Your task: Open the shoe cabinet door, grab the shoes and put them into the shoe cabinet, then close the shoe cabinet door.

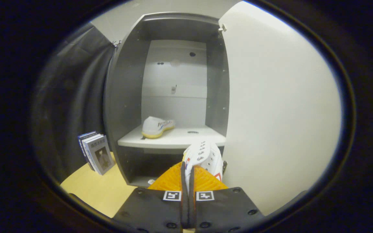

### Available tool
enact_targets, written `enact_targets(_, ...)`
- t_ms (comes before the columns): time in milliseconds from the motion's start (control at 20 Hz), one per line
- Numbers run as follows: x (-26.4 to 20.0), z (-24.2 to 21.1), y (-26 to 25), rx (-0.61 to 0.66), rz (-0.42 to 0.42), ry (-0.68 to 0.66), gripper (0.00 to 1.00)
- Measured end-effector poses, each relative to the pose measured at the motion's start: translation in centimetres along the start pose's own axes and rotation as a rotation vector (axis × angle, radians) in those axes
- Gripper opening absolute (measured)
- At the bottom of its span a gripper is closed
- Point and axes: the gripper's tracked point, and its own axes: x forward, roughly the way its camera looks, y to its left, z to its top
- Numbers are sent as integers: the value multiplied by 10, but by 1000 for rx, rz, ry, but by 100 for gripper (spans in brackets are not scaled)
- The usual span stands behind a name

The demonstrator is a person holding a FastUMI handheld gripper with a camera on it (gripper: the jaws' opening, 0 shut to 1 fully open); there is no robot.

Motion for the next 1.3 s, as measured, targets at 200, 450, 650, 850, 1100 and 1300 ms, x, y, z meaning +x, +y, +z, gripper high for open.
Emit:
enact_targets(200,30,38,3,-22,-7,-58,2)
enact_targets(450,81,82,16,-42,-4,-112,3)
enact_targets(650,126,104,24,-43,-11,-150,2)
enact_targets(850,172,107,25,-62,-25,-142,3)
enact_targets(1100,228,89,24,-111,-28,-66,2)
enact_targets(1300,258,69,26,-136,-12,9,3)
